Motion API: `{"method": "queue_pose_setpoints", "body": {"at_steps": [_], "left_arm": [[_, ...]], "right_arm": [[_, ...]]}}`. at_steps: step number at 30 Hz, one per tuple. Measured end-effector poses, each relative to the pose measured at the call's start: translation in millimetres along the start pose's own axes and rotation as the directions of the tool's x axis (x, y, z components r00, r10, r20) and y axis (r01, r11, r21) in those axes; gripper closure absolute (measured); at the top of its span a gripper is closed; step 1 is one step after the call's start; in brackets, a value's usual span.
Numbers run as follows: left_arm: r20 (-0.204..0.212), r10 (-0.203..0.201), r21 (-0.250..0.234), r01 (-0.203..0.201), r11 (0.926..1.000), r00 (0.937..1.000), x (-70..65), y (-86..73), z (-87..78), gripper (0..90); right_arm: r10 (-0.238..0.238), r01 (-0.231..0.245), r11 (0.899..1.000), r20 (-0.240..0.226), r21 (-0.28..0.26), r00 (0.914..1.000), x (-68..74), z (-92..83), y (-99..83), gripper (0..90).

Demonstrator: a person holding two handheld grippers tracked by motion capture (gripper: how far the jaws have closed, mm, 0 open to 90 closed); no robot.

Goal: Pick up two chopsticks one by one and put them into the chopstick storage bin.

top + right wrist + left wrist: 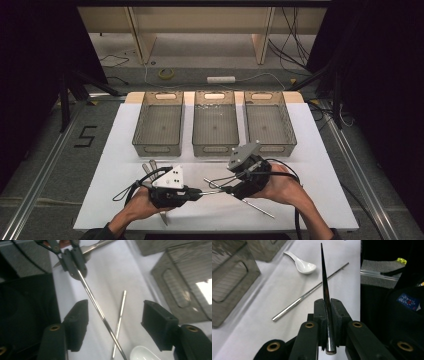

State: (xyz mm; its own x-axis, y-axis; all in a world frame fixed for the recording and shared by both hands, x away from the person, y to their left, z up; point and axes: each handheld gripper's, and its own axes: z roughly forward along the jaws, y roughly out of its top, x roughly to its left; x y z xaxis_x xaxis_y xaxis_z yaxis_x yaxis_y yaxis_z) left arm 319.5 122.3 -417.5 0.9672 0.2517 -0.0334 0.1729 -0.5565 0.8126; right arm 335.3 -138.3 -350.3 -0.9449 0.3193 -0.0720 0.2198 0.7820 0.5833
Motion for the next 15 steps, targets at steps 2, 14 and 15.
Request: {"method": "queue_pose_setpoints", "body": {"at_steps": [2,14,15], "left_arm": [[-0.021,-0.01,-0.02,0.01,0.9998,0.9997,2.1,0.6,-4.6,83.2],[-0.219,-0.152,-0.155,0.119,0.9806,0.9638,21.8,2.8,-33.9,83.2],[-0.246,-0.162,-0.164,0.124,0.9787,0.9556,22.9,3.0,-34.8,83.2]], "right_arm": [[0.03,-0.03,0.999,0.011,-0.021,0.9995,-1.7,-5.3,-4.7,35.9],[0.156,-0.152,0.985,0.043,-0.076,0.9868,-9.3,-8.5,-36.1,29.7],[0.172,-0.168,0.982,0.047,-0.082,0.984,-9.7,-5.2,-38.3,29.5]]}}
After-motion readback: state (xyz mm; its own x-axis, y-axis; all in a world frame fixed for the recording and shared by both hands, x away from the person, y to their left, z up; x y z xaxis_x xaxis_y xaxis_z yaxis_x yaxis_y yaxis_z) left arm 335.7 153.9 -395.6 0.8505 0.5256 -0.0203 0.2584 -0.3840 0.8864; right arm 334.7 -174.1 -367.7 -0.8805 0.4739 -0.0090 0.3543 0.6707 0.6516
